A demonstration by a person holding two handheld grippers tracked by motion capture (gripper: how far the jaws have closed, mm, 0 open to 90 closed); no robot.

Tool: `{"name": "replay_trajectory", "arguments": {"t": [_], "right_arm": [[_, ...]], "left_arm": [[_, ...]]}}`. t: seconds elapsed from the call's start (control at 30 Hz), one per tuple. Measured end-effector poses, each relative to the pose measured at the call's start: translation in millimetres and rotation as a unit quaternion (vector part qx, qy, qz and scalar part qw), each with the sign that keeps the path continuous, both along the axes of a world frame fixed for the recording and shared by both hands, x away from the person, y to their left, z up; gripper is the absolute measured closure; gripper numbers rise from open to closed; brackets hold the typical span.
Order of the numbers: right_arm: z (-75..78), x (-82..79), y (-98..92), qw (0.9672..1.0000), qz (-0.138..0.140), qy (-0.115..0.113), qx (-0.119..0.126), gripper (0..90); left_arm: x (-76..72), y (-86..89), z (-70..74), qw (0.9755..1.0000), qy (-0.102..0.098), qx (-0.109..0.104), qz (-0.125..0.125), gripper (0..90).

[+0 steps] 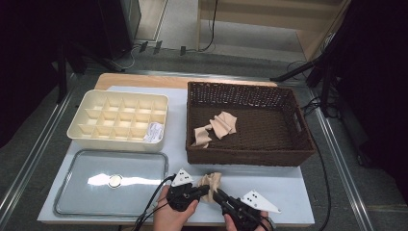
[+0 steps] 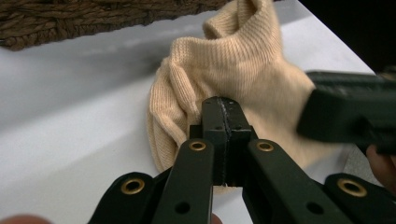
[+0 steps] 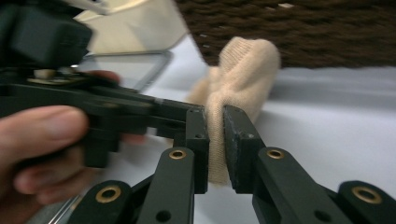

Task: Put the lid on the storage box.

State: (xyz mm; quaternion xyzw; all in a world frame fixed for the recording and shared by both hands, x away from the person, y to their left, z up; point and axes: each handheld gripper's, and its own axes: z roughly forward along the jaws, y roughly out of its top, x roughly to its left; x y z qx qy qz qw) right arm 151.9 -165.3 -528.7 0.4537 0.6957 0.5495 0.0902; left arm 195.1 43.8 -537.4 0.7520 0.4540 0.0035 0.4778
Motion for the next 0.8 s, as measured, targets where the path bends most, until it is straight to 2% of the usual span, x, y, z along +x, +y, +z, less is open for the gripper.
{"name": "replay_trajectory", "arguments": {"t": [0.07, 0.13, 0.17, 0.23, 0.33, 0.4, 0.43, 0.47, 0.5, 0.53, 0.63, 0.7, 0.73, 0.8], "right_arm": [[-0.1, -1.4, 5.5, 0.9999, 0.008, -0.009, -0.007, 82.6], [-0.5, -1.9, 8.6, 0.9997, 0.014, -0.013, -0.013, 82.6], [-1.7, -2.7, 14.7, 0.9993, 0.02, -0.02, -0.025, 82.1], [-2.1, -3.1, 16.4, 0.9992, 0.021, -0.021, -0.027, 81.8], [-3.6, -3.5, 21.8, 0.9982, 0.023, -0.032, -0.046, 81.8], [-3.6, -3.3, 22.1, 0.9978, 0.022, -0.033, -0.052, 81.8], [-4.0, -3.3, 23.7, 0.9973, 0.02, -0.033, -0.062, 81.8], [-4.3, -3.3, 24.0, 0.9971, 0.019, -0.034, -0.065, 81.8], [-4.5, -3.1, 24.9, 0.9972, 0.019, -0.033, -0.064, 81.6], [-4.5, -3.1, 24.9, 0.9972, 0.019, -0.033, -0.064, 81.6], [-5.4, -2.5, 29.4, 0.997, 0.014, -0.033, -0.069, 80.5], [-5.7, -2.7, 32.3, 0.9967, 0.011, -0.033, -0.073, 80.1], [-5.8, -2.7, 33.2, 0.9967, 0.01, -0.033, -0.074, 79.9], [-6.5, -2.8, 36.5, 0.9966, 0.007, -0.03, -0.076, 79.7]], "left_arm": [[0.8, 0.9, -2.0, 0.9999, 0.006, -0.012, 0.006, 90.0], [0.8, 1.2, -2.4, 0.9999, 0.005, -0.012, 0.006, 90.0], [1.2, 1.8, -2.6, 0.9999, 0.008, -0.014, 0.006, 90.0], [1.9, 2.5, -3.0, 0.9998, 0.011, -0.018, 0.005, 90.0], [6.3, 10.0, -4.5, 0.9985, 0.032, -0.045, 0.0, 90.0], [6.7, 13.3, -2.8, 0.9982, 0.034, -0.049, 0.004, 89.5], [6.8, 21.2, 3.1, 0.9976, 0.028, -0.061, 0.015, 88.1], [6.8, 21.2, 3.1, 0.9976, 0.028, -0.061, 0.015, 86.5], [7.5, 29.3, 10.1, 0.9963, 0.024, -0.078, 0.026, 84.8], [7.5, 29.3, 10.1, 0.9963, 0.024, -0.078, 0.026, 82.9], [7.0, 31.3, 20.4, 0.9945, 0.021, -0.101, 0.017, 69.3], [5.5, 28.6, 22.3, 0.9943, 0.017, -0.104, 0.017, 60.5], [3.9, 24.6, 23.6, 0.9941, 0.004, -0.106, 0.023, 57.6], [4.5, 19.5, 22.2, 0.9951, 0.003, -0.096, 0.023, 52.7]]}}
